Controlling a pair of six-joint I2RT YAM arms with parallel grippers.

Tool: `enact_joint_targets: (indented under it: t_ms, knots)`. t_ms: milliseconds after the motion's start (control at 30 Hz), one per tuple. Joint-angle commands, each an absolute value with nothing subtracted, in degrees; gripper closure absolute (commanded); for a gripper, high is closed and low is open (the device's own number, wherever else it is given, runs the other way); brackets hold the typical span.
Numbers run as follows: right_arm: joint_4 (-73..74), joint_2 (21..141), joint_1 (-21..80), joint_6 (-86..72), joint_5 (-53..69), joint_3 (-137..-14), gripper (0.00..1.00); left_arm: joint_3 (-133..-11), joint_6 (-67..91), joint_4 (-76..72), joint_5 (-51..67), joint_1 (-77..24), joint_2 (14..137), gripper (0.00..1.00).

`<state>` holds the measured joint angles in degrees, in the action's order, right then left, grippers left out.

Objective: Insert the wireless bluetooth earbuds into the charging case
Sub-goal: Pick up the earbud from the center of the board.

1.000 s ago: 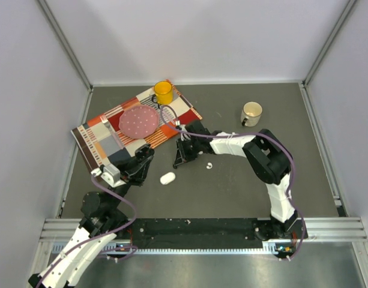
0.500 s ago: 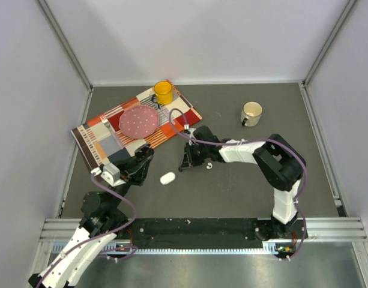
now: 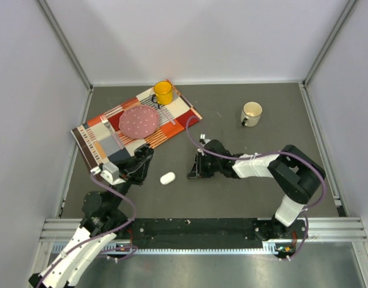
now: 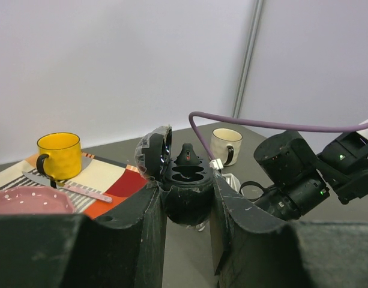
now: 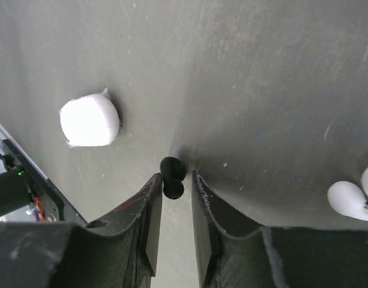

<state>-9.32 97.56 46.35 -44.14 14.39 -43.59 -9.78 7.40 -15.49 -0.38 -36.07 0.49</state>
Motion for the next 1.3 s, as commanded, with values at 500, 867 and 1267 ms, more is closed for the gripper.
enact_joint_targets:
  t_ms: [500, 867, 1267]
  knots:
    - [-2.0, 91.8, 47.3, -35.2, 9.1, -46.4, 0.61, -9.9, 8.5, -18.2, -1.7, -36.3, -2.4, 1.0]
    - [-2.1, 92.8, 46.2, -28.8, 10.5, -51.1, 0.6, -10.5, 8.4, -17.5, -1.8, -36.2, -2.5, 1.0]
    - [-2.7, 97.9, 44.4, -28.0, 14.5, -50.0, 0.69, -10.0, 8.7, -17.7, -1.8, -36.2, -2.5, 1.0]
